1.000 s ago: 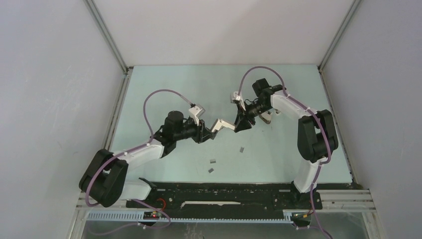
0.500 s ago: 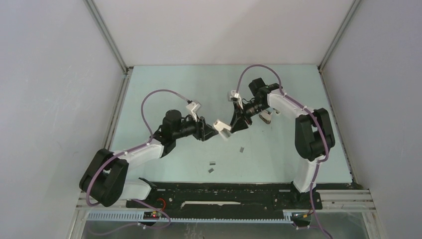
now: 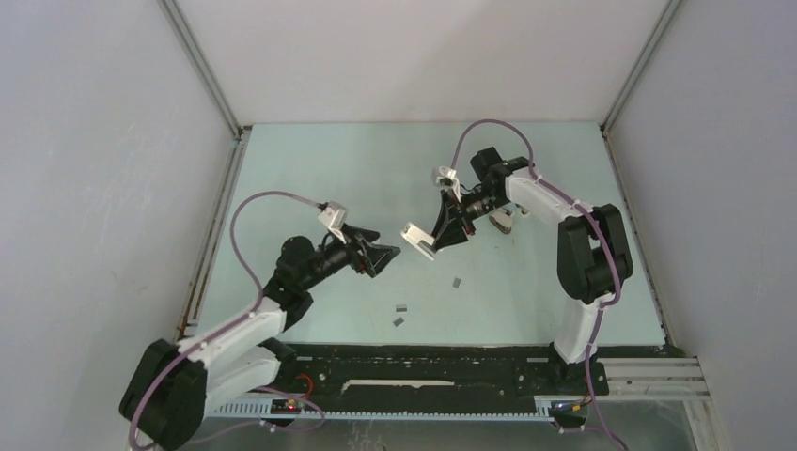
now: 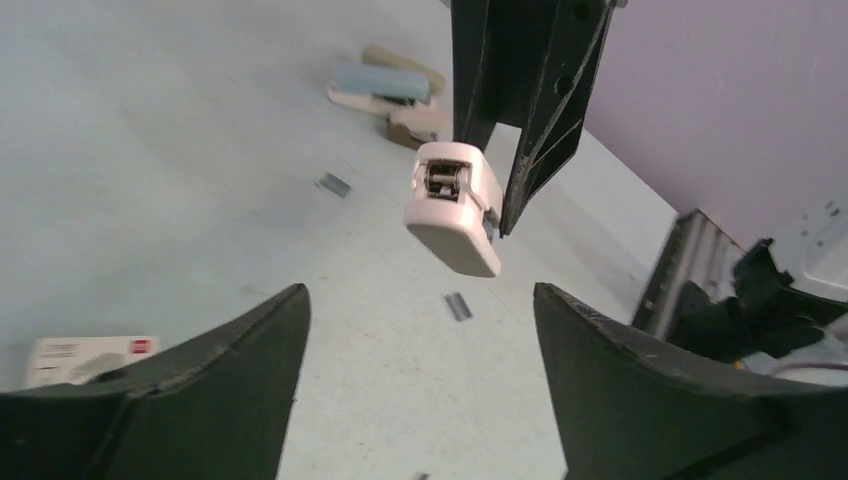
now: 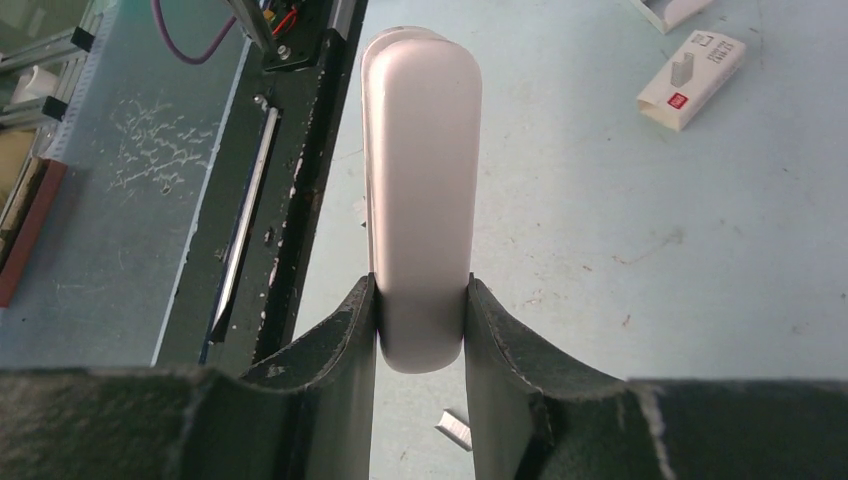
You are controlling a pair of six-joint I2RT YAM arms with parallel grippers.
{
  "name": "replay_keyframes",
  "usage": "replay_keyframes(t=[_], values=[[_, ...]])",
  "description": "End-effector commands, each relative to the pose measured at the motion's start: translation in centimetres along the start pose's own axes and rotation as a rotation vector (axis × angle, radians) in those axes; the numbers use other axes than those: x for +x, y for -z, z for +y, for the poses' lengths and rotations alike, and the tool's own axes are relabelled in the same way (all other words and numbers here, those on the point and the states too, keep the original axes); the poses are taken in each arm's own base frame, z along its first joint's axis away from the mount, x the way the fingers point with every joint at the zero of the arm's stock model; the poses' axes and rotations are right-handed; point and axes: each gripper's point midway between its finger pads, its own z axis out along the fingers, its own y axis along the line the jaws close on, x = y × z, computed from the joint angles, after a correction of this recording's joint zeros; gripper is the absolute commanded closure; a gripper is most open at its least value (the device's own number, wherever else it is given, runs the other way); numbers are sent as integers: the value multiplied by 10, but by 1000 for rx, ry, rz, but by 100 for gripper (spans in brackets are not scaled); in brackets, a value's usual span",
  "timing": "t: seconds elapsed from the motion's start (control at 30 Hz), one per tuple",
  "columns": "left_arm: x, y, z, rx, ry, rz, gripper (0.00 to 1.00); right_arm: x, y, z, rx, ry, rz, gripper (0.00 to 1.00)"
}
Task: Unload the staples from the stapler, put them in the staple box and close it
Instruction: Unload the staple at the center of the board, then place the stapler at the center of the board.
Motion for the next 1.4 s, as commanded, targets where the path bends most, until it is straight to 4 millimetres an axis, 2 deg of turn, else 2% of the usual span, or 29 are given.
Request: replay_keyframes(t=[0.0, 0.07, 0.2, 0.33, 0.4, 0.47, 0.57, 0.7, 0.93, 1.1, 1.37], values=[[-14, 28, 20, -143, -94, -135, 9, -22, 13, 7, 14, 36, -55, 100], [-19, 42, 26, -200, -123, -182, 1, -22, 17, 5, 39, 46, -44, 100], [-11, 64, 49, -330, -161, -225, 0, -17, 30, -11, 157, 34, 20, 100], [-1, 75, 68, -421, -171, -247, 0, -13, 62, -38, 379, -24, 71, 100], [0, 77, 75, -452, -159, -260, 0, -11, 88, -53, 522, -65, 81, 100], [0, 76, 79, -473, -151, -256, 0, -11, 123, -66, 682, -107, 74, 100], [3, 74, 85, -500, -137, -236, 0, -4, 176, -76, 868, -171, 30, 100], [6, 70, 88, -506, -134, -212, 0, 11, 241, -75, 1050, -220, -13, 100], [6, 74, 86, -501, -134, -242, 0, 39, 327, -61, 1314, -275, 25, 100], [6, 80, 87, -509, -127, -272, 0, 67, 350, -63, 1396, -343, 100, 100], [6, 81, 86, -506, -126, -279, 0, 101, 347, -83, 1406, -427, 192, 100]])
